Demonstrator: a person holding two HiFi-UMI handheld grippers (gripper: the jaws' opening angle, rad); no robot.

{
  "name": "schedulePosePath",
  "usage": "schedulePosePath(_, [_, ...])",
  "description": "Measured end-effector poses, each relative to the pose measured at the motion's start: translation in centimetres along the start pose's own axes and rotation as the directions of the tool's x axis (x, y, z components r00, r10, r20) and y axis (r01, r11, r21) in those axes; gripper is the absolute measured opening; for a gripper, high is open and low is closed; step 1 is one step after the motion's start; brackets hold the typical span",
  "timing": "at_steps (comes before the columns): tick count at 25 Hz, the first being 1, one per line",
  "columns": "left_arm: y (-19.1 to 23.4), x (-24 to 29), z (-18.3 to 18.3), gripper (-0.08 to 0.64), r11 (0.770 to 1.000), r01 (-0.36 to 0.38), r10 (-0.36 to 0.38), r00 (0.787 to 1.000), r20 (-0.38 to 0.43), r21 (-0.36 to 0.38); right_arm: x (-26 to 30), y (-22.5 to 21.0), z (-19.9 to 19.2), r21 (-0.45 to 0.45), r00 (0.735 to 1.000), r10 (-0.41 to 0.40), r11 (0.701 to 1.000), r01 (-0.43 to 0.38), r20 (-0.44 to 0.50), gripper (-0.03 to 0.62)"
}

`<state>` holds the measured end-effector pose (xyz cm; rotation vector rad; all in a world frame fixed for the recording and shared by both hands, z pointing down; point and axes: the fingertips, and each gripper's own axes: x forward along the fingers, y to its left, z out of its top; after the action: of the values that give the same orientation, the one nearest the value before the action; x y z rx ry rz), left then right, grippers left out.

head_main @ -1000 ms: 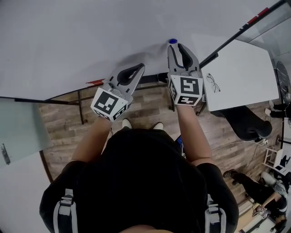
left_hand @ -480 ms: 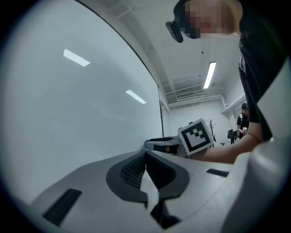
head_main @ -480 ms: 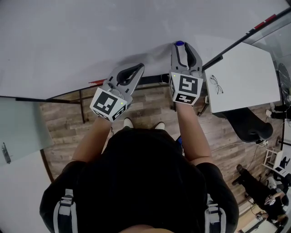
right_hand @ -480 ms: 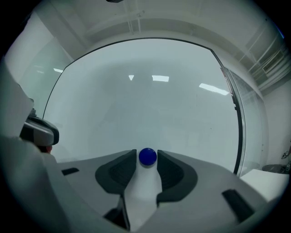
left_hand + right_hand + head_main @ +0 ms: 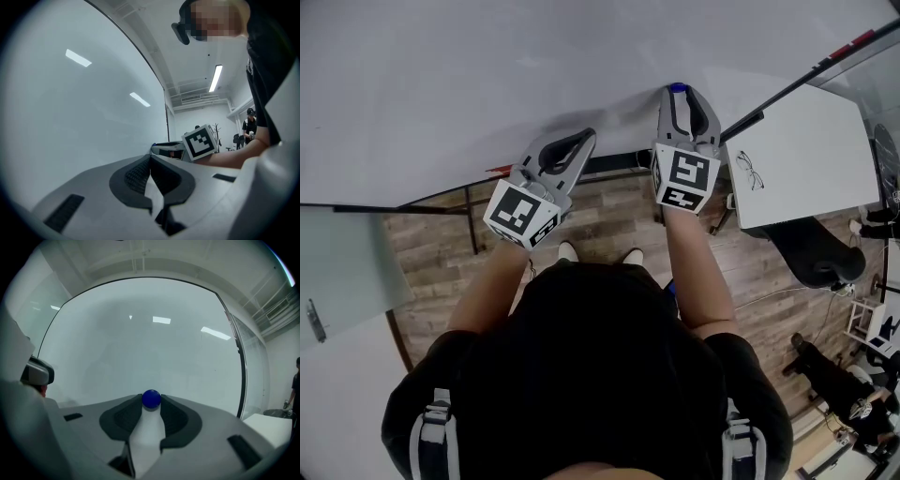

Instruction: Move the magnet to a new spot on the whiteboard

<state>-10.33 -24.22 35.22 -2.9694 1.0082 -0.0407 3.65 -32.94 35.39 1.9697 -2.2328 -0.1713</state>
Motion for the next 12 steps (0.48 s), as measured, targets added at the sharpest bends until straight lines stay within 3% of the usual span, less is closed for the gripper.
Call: schedulePosePath(12, [0.1,-0.4,0.2,0.005,1.0,-0.016,0.016,1.0,0.001,0.001,-1.2,0.7,0.6,0.003,0.999,0.036,0.999,-0.036,0.017,0.12])
